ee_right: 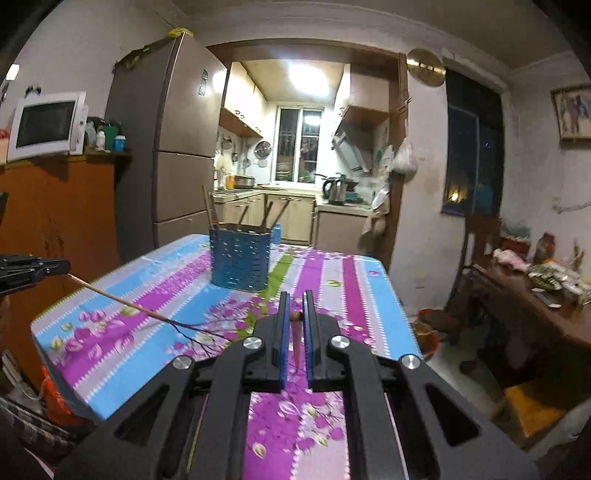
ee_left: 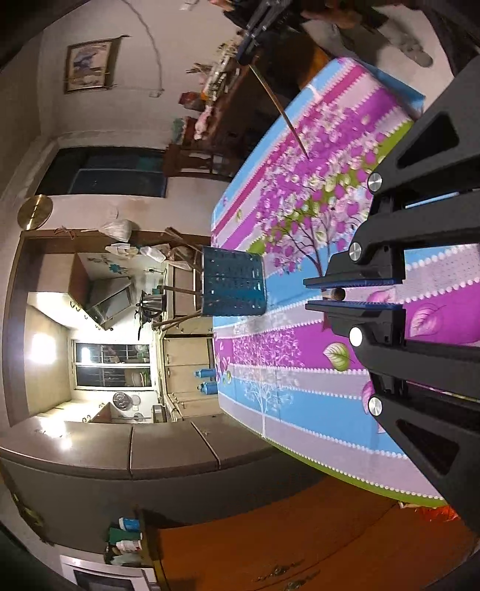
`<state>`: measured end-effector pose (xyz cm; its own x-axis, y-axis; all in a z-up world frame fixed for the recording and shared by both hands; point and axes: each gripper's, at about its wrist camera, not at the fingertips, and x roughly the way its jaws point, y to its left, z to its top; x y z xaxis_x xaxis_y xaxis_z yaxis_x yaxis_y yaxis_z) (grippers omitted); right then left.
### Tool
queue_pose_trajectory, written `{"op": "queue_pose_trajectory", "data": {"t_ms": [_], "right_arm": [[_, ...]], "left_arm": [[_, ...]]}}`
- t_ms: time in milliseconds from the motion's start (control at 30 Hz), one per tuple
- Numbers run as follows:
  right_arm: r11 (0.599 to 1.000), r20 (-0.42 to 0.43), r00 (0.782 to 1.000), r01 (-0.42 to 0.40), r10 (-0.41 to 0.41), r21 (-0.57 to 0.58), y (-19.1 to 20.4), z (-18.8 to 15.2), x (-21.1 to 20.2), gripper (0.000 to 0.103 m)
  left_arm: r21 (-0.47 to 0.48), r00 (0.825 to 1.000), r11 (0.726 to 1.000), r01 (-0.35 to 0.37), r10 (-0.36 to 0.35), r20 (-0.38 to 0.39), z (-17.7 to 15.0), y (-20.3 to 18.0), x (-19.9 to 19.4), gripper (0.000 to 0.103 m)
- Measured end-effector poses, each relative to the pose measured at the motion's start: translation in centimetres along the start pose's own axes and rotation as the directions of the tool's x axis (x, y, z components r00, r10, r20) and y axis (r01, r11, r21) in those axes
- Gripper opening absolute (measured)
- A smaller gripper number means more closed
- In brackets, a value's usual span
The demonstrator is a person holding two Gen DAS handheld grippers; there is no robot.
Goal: Organize utensils
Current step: 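Lift the left tool's chopstick over the blue holder while the right tool carries its chopstick there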
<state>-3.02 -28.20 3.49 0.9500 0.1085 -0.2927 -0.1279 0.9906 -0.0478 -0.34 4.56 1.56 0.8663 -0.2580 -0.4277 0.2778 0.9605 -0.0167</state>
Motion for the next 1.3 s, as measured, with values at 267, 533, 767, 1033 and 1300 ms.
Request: {"op": "queue_pose_trajectory", "data": {"t_ms": [267, 533, 767, 1033, 1300], "right_arm": [[0.999, -0.016, 0.999, -0.038, 0.038, 0.028, -1.3, 2.6, 2.1, 0.005], [0.996, -0.039, 0.995, -0.085, 0.086, 0.039, -1.3, 5.0, 3.9, 0.005], [0.990, -0.092, 0.986, -0.133, 0.137, 0.046, -0.7, 7.5, 6.0, 0.005], [0.985, -0.098, 0.982, -0.168, 0.163, -0.048, 1.8, 9.7, 6.5, 0.005], [0.976, -0.084, 0.977, -0.205, 0.198, -0.078, 3.8, 11.7, 7.2, 0.005]], "left_arm": [[0.006, 0.999, 0.999, 0.037, -0.037, -0.005, 2.2, -0.3, 0.5, 0.007], [-0.040, 0.996, 0.995, 0.086, -0.087, -0.036, 5.4, 1.2, 2.2, 0.007], [-0.021, 0.989, 0.991, 0.130, -0.132, -0.066, 8.1, 1.1, 2.9, 0.007], [0.009, 0.980, 0.987, 0.162, -0.160, -0.116, 10.3, 0.5, 4.5, 0.007], [0.020, 0.977, 0.983, 0.185, -0.182, -0.109, 12.3, 0.1, 5.2, 0.007]]}}
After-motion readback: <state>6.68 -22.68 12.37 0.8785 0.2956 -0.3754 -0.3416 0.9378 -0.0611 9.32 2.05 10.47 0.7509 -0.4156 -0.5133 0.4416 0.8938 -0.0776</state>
